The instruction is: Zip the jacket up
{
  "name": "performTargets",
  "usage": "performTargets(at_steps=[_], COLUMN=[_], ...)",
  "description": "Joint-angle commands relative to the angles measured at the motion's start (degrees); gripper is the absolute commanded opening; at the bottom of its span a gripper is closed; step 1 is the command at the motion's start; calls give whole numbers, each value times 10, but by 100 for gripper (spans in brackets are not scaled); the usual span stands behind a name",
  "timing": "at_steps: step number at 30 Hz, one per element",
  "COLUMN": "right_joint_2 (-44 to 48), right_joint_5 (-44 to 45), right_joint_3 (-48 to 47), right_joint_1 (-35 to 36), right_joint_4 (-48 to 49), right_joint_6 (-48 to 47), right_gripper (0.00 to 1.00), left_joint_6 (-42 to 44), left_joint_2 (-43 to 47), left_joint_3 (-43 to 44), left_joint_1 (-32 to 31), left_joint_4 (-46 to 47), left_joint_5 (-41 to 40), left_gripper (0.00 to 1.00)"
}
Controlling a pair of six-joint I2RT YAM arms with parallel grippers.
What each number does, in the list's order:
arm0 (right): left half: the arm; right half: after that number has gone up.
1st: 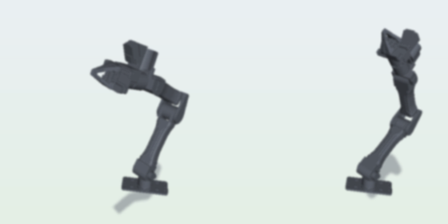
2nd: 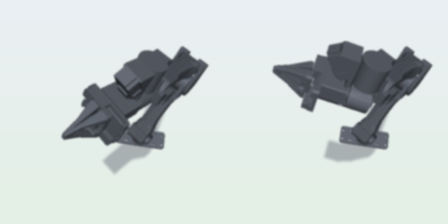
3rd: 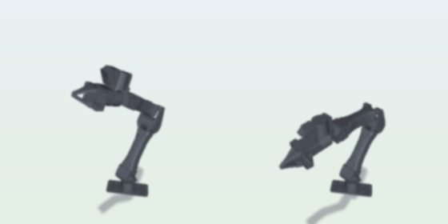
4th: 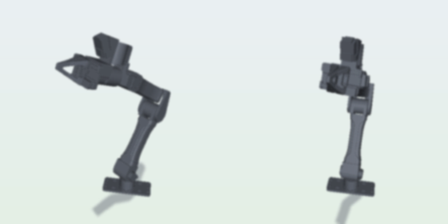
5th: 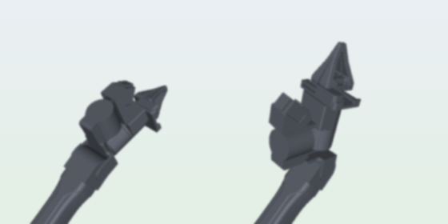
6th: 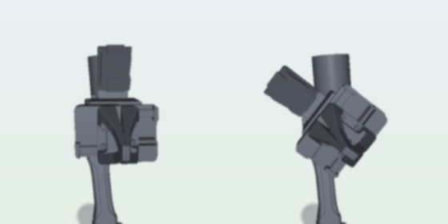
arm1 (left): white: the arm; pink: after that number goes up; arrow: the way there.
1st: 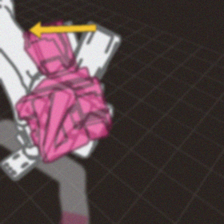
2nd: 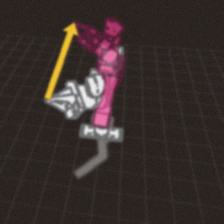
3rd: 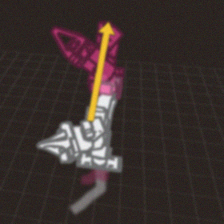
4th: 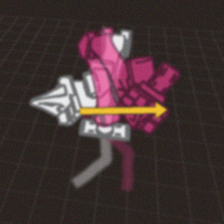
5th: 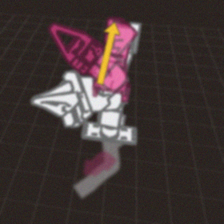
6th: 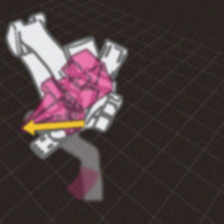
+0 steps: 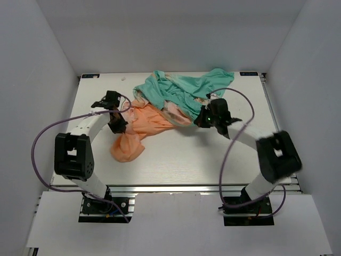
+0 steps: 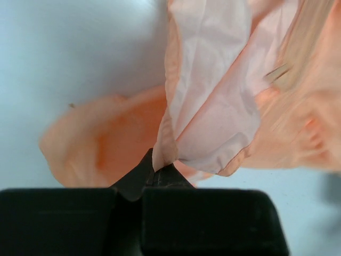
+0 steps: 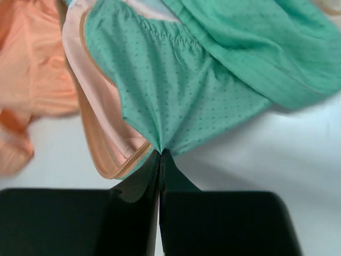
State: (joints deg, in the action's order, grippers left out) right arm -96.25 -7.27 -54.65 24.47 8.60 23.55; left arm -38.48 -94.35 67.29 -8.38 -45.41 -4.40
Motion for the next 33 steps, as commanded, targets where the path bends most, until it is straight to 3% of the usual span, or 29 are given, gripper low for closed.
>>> performTargets(at_steps=[1, 5, 9, 13, 14, 16, 17, 19, 24, 28, 33], right_joint_2=[162, 412, 596, 696, 703, 695, 676, 651, 540, 448, 311], right_joint_5=[43, 95, 158, 218, 234, 269, 273, 280, 249, 226, 263], right_joint_3=[141, 313, 390, 392, 387, 357, 345, 312, 248, 188, 89], right_joint_1=[36, 115, 205, 216, 216, 216, 216, 216, 218, 239, 325], right_joint_4=[12, -42, -141, -285, -299, -322, -328, -325, -279, -263, -270], right_joint_6=[52, 165, 264, 287, 276, 266, 259, 233, 159, 107, 57], right_gripper=[0, 0, 7, 34, 39, 48, 51, 60, 76, 88, 89], left_joint_6=[-17, -58, -102, -153, -164, -179, -182, -199, -179, -84, 4], left_joint_2=[54, 91, 109, 124, 127, 127, 127, 130, 154, 174, 178], left_joint_3=[6, 3, -6, -11, -11, -4, -1, 6, 7, 6, -19], left_joint_1=[-1, 5, 27, 42, 47, 57, 59, 60, 60, 59, 39], left_joint_4=[-42, -76, -107, -148, -168, -183, -197, -210, -200, -116, -24], left_joint_5=[-88, -145, -174, -211, -216, -223, -225, -231, -211, -129, -21], left_gripper=[0, 0, 0, 0, 13, 47, 81, 97, 98, 98, 98])
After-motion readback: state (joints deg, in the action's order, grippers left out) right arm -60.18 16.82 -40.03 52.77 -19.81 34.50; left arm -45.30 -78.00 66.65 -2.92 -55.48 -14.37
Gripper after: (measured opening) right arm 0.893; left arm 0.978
